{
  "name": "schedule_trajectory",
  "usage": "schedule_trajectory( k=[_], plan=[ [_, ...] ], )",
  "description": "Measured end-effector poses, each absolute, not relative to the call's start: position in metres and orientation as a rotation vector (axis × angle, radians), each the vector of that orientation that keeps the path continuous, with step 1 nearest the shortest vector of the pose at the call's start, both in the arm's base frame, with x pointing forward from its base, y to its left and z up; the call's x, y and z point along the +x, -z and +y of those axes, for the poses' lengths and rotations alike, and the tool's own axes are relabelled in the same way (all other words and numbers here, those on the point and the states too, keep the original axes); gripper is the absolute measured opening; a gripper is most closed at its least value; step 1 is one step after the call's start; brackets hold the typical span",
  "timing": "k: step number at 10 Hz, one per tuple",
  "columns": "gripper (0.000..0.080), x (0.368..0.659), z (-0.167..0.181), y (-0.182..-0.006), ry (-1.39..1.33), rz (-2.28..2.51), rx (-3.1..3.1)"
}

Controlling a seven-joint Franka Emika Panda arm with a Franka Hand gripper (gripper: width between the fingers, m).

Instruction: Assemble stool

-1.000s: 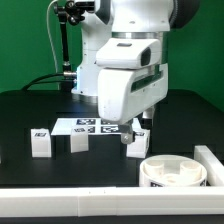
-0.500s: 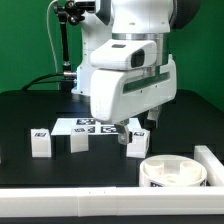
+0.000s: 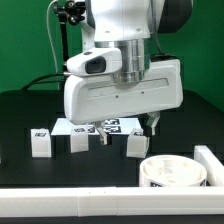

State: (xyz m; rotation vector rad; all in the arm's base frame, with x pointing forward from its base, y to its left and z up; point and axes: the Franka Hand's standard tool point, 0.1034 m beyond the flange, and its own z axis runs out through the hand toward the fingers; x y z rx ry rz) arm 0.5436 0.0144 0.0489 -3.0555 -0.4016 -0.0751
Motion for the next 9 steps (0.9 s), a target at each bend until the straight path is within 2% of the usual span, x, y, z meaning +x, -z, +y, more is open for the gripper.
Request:
schedule_trajectory(
  k=[3, 6, 9],
  plan=[
    [0.0649, 0.544, 0.017, -0.049, 0.069, -0.193, -3.066],
    [0.0649, 0.538, 0.012, -0.044, 0.031, 0.330, -3.026],
    [0.0649, 0.532, 0.019, -0.041, 0.000, 0.630, -2.964]
  ],
)
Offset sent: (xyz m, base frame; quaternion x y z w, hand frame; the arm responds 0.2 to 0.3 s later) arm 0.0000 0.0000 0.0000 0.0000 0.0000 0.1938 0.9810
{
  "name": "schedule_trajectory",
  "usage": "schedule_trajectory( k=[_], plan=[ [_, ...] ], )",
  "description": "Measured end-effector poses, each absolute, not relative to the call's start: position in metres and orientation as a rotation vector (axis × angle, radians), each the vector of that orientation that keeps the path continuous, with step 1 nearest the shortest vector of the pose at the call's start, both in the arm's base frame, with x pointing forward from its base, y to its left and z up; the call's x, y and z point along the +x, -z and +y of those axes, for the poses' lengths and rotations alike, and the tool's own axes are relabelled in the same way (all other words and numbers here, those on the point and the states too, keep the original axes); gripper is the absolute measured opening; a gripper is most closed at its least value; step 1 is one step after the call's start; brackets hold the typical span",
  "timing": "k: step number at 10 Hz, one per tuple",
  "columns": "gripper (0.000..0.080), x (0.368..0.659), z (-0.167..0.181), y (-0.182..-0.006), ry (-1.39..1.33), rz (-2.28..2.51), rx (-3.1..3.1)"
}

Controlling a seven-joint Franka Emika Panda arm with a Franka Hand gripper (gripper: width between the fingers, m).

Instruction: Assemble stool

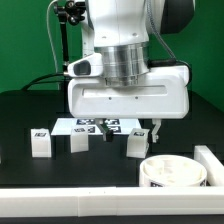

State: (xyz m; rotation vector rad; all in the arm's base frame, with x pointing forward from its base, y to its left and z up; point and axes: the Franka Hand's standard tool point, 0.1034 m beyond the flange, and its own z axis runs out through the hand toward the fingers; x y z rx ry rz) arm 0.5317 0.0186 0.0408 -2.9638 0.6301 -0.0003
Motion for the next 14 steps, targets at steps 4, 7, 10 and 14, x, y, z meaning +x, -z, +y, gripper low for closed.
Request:
schedule_trajectory(
  k=[4, 7, 10, 14],
  plan=[
    [0.0649, 0.523, 0.018, -0.035, -0.124, 0.572, -2.968],
    [0.0649, 0.515, 0.018, -0.031, -0.434, 0.547, -2.923],
    [0.0649, 0.511, 0.021, -0.030, -0.729, 0.520, -2.849],
    [0.0649, 0.504, 0.031, -0.029, -1.122, 0.451, -2.706]
  ],
)
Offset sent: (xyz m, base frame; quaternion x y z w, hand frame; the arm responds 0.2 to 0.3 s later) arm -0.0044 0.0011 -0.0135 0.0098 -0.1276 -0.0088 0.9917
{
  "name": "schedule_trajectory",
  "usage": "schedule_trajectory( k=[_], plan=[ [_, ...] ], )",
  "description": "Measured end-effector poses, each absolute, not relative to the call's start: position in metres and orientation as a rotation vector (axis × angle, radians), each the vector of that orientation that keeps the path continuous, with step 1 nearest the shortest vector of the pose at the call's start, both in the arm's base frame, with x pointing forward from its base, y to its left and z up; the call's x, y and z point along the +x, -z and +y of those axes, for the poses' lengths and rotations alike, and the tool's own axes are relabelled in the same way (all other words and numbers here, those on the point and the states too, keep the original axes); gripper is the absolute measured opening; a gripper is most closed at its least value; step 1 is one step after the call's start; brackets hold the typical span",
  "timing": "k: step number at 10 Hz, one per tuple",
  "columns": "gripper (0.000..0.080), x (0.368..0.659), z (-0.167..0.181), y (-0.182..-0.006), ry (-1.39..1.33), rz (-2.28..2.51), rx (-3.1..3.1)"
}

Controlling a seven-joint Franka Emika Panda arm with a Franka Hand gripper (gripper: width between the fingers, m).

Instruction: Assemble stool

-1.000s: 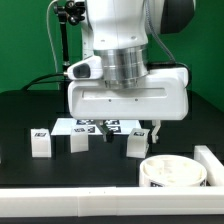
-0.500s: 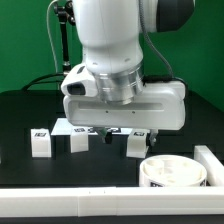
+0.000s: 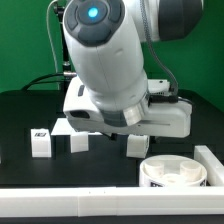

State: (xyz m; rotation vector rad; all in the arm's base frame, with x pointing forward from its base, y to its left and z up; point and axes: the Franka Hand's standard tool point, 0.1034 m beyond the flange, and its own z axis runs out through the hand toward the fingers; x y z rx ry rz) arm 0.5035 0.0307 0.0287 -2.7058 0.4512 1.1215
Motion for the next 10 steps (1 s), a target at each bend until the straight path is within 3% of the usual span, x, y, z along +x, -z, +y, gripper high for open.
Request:
schedule_trajectory(
  k=[3, 8, 10],
  plan=[
    [0.0649, 0.491, 0.031, -0.020, -1.416, 0.400, -2.562],
    [0.0649, 0.489, 0.038, -0.005, -1.410, 0.391, -2.577],
    [0.0389, 0.489, 0.040, -0.004, -1.409, 0.386, -2.582]
  ],
)
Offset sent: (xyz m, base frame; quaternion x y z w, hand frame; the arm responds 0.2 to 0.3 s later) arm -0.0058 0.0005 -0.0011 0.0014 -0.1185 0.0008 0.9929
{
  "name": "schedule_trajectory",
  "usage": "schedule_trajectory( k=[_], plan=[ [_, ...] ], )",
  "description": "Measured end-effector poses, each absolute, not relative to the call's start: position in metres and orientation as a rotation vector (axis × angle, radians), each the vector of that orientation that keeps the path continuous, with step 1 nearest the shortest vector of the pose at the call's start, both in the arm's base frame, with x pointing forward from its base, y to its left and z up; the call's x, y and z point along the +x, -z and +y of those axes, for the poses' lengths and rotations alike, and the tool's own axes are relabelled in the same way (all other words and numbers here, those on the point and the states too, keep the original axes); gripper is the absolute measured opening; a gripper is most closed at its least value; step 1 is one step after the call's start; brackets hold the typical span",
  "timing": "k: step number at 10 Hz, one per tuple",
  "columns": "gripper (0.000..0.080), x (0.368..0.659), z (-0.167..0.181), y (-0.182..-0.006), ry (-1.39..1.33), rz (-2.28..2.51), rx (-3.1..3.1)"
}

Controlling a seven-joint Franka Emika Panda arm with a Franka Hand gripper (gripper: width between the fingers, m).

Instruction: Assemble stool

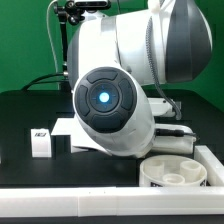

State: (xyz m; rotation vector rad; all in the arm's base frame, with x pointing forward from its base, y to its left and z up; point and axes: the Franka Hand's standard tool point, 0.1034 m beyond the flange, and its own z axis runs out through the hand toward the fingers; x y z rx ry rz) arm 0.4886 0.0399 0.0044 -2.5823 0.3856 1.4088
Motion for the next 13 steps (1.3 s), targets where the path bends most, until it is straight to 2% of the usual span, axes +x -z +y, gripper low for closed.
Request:
schedule_trajectory(
  k=[1, 4, 5, 6, 9, 10, 13],
  plan=[
    [0.0337, 0.489, 0.041, -0.004, -1.409, 0.383, -2.583],
    [0.0337, 0.491, 0.041, -0.006, -1.403, 0.373, -2.584],
    [0.0337, 0.495, 0.040, -0.013, -1.391, 0.345, -2.584],
    [0.0337, 0.499, 0.040, -0.023, -1.388, 0.304, -2.575],
    [0.0337, 0.525, 0.038, -0.071, -1.390, 0.210, -2.553],
    [0.0337, 0.531, 0.038, -0.076, -1.375, 0.203, -2.558],
    [0.0338, 0.539, 0.039, -0.070, -1.299, 0.209, -2.598]
  ],
)
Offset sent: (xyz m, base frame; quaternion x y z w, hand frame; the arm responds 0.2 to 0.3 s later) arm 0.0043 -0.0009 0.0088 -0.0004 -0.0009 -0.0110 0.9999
